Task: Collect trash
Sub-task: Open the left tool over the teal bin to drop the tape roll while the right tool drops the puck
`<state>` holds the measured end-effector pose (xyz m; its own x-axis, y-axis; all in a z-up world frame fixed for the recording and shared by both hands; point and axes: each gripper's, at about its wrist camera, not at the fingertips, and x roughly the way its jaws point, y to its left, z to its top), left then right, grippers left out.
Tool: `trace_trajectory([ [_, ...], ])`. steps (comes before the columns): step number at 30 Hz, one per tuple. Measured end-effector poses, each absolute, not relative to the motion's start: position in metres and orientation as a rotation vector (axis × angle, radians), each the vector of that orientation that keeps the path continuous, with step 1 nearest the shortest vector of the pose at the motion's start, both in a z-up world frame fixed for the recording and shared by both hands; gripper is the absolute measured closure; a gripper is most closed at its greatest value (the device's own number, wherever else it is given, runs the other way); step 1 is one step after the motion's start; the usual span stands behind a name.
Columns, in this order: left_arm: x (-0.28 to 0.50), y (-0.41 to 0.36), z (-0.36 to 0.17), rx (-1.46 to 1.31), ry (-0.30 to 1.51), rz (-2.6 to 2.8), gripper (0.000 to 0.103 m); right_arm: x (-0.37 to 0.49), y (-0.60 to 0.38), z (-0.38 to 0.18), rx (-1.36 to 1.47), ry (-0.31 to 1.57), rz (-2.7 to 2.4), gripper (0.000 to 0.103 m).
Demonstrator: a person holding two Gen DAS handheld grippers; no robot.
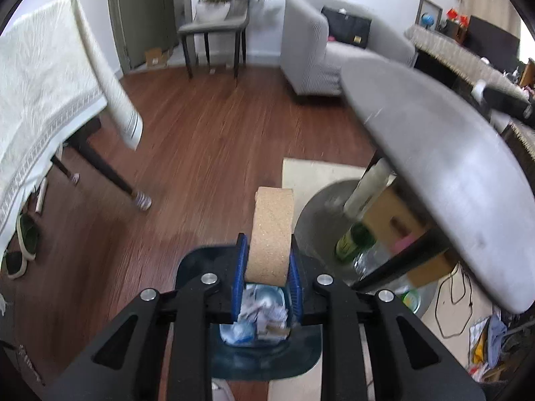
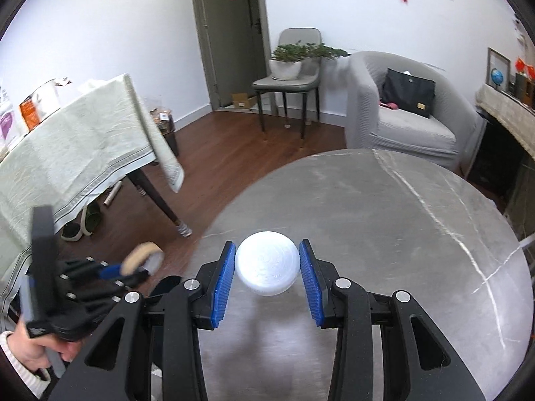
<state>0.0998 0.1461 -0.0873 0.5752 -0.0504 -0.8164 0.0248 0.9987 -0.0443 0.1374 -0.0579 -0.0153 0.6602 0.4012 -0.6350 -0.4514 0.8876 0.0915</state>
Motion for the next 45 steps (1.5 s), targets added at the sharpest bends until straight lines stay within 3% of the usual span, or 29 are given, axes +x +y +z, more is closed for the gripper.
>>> trace_trajectory([
  [14,0.101,0.193,-0.178,-0.098,1.239,-0.033,0.078,0.12,0.036,-0.023,-0.162,0.715,0.634,0.063],
  [17,0.097,0.195,-0.185,-0.093,1.263,-0.052,0.068,0.12,0.049,-0.028,-0.166,0.724,0.646,0.063],
  [18,0.095,0.197,-0.184,-0.076,1.259,-0.043,0.059,0.121,0.054,-0.03,-0.17,0.73,0.652,0.063],
  [19,0.093,0.197,-0.183,-0.066,1.253,-0.038,0.058,0.121,0.06,-0.032,-0.175,0.735,0.656,0.063],
  [26,0.084,0.229,-0.169,-0.109,1.199,-0.017,0.049,0.123,0.094,-0.053,-0.21,0.778,0.677,0.063],
  [37,0.064,0.27,-0.097,-0.175,0.994,0.039,0.032,0.127,0.135,-0.099,-0.23,0.892,0.726,0.064],
  [41,0.056,0.277,-0.077,-0.16,0.941,0.064,0.032,0.13,0.141,-0.121,-0.232,0.948,0.718,0.064],
  [45,0.051,0.278,-0.063,-0.168,0.897,0.044,0.038,0.132,0.145,-0.143,-0.255,1.001,0.702,0.063],
])
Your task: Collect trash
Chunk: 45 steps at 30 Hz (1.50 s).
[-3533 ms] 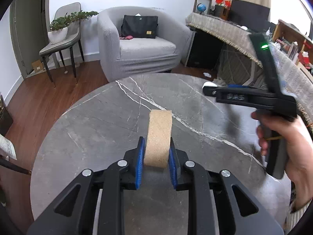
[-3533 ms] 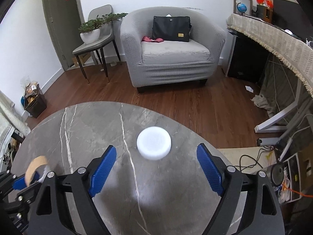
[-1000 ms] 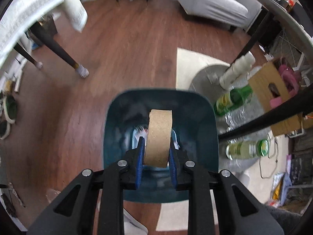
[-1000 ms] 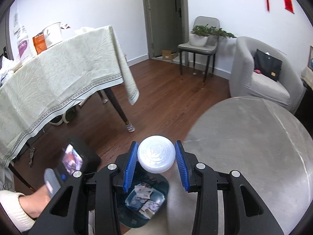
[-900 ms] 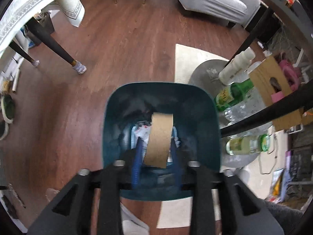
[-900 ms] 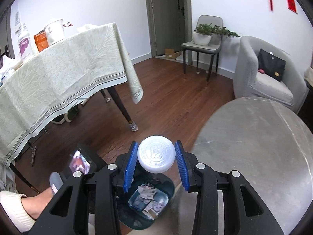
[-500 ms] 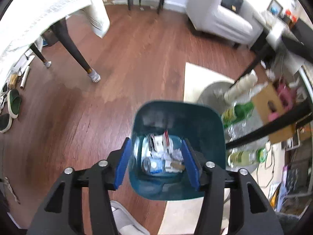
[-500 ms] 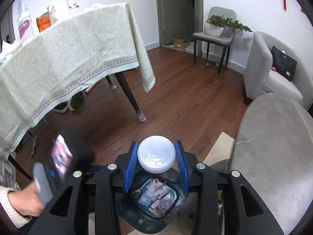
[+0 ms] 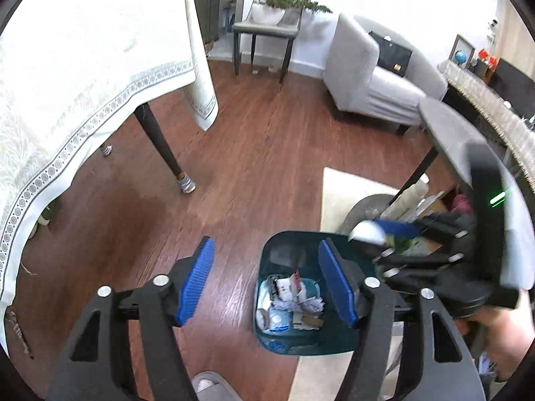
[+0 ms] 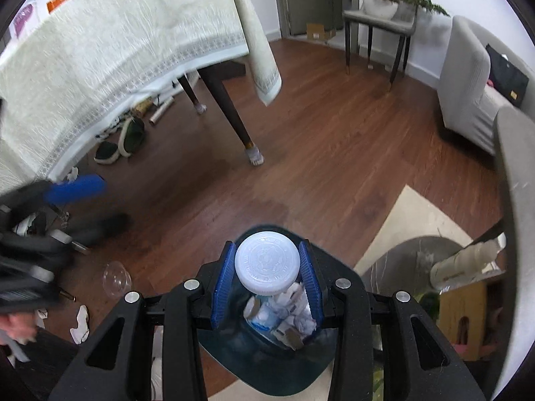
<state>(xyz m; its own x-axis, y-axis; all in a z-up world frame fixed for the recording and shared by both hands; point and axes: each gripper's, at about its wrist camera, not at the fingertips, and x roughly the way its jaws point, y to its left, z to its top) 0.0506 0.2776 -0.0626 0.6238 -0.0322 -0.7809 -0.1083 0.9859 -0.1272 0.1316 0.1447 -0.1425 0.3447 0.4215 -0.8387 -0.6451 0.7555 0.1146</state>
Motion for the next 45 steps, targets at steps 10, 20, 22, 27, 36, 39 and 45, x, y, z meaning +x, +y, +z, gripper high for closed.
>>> trace_trajectory([
  [10,0.041,0.27,-0.029,-0.156,0.773,0.018,0.048,0.125,0.15,-0.195,-0.368,1.11,0.697,0.063],
  [20,0.038,0.268,-0.013,-0.143,0.732,0.025,0.046,0.115,0.146,-0.211,-0.428,1.139,0.681,0.045],
  [22,0.036,0.268,-0.011,-0.137,0.722,0.028,0.046,0.113,0.143,-0.204,-0.419,1.123,0.687,0.045],
  [27,0.026,0.27,0.008,-0.135,0.682,0.064,0.045,0.104,0.139,-0.163,-0.375,1.039,0.722,0.045],
  [36,-0.022,0.251,0.054,-0.068,0.585,0.125,0.009,0.059,0.083,-0.04,-0.258,0.723,0.657,0.036],
  [39,-0.032,0.234,0.057,-0.041,0.577,0.116,0.005,0.04,0.044,-0.008,-0.222,0.647,0.571,0.03],
  [45,-0.043,0.197,0.054,-0.006,0.541,0.066,0.003,0.01,-0.061,0.041,-0.16,0.523,0.344,0.01],
])
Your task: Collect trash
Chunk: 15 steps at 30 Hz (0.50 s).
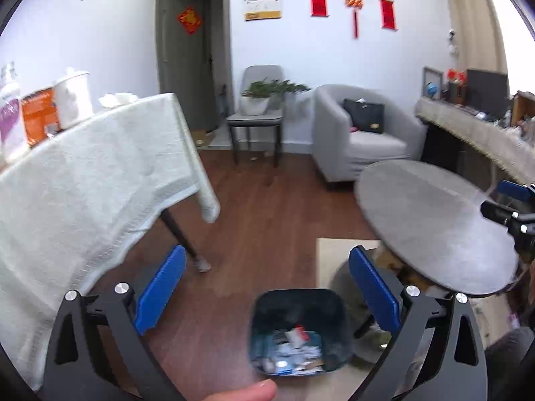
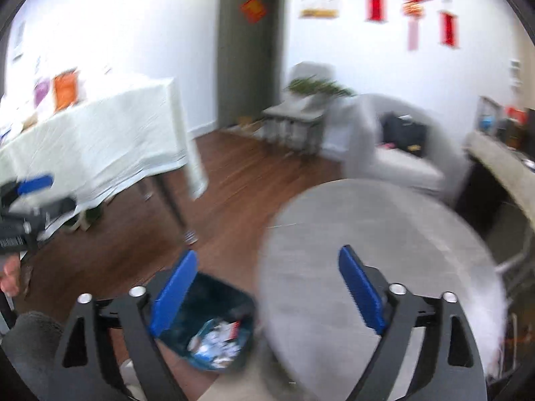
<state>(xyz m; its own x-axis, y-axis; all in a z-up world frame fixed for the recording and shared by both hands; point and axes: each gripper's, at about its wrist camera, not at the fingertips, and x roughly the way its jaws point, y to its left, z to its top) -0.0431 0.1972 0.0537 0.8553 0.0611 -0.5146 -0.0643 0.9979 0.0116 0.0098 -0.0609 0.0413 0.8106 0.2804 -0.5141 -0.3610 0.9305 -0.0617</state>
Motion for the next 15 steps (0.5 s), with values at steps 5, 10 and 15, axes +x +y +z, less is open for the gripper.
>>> trace_trajectory([
  [5,-0.052,0.183,0.044,-0.051,0.51,0.029,0.003,-0.021,-0.136,0.055,-0.099,0.491,0.228,0.003],
  [10,-0.056,0.172,0.026,-0.042,0.52,0.019,0.003,-0.052,-0.186,0.033,-0.067,0.482,0.145,0.003],
  [15,-0.063,0.166,0.011,-0.039,0.517,0.035,0.003,-0.062,-0.191,-0.006,-0.074,0.511,0.128,0.003],
])
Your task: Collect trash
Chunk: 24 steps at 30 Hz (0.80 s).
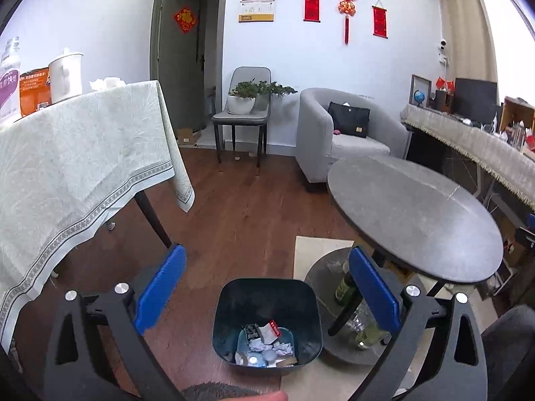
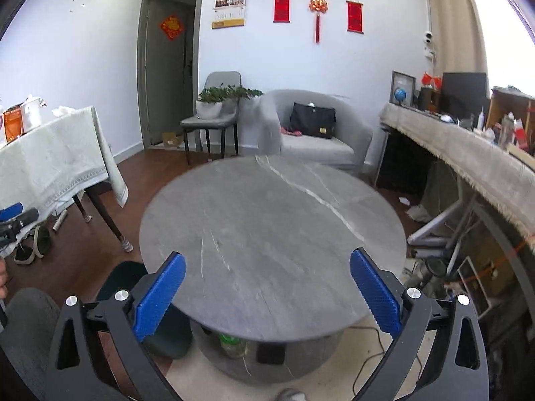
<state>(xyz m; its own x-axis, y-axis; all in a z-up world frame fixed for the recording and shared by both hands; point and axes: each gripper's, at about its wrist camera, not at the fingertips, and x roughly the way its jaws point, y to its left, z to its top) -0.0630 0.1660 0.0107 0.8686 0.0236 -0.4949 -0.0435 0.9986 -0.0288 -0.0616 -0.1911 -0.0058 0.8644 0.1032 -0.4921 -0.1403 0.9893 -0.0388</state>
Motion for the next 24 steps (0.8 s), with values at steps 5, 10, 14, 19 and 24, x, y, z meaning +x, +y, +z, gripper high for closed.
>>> trace_trajectory([
  [5,-0.069,0.169,-0.002,-0.061,0.517,0.05,0.003,-0.067,-0.191,-0.009,-0.07,0.49,0.193,0.003],
  [10,-0.07,0.175,-0.006,-0.079,0.526,0.068,0.003,-0.071,-0.194,-0.007,-0.04,0.478,0.227,0.003],
  [14,-0.072,0.17,-0.007,-0.066,0.526,0.061,0.003,-0.074,-0.194,-0.005,-0.031,0.465,0.245,0.003],
  [19,-0.07,0.167,-0.008,-0.053,0.535,0.051,0.003,-0.076,-0.198,-0.005,0.002,0.465,0.251,0.003],
  [24,-0.069,0.169,-0.009,-0.058,0.541,0.052,0.003,-0.076,-0.199,-0.006,0.009,0.465,0.253,0.003],
])
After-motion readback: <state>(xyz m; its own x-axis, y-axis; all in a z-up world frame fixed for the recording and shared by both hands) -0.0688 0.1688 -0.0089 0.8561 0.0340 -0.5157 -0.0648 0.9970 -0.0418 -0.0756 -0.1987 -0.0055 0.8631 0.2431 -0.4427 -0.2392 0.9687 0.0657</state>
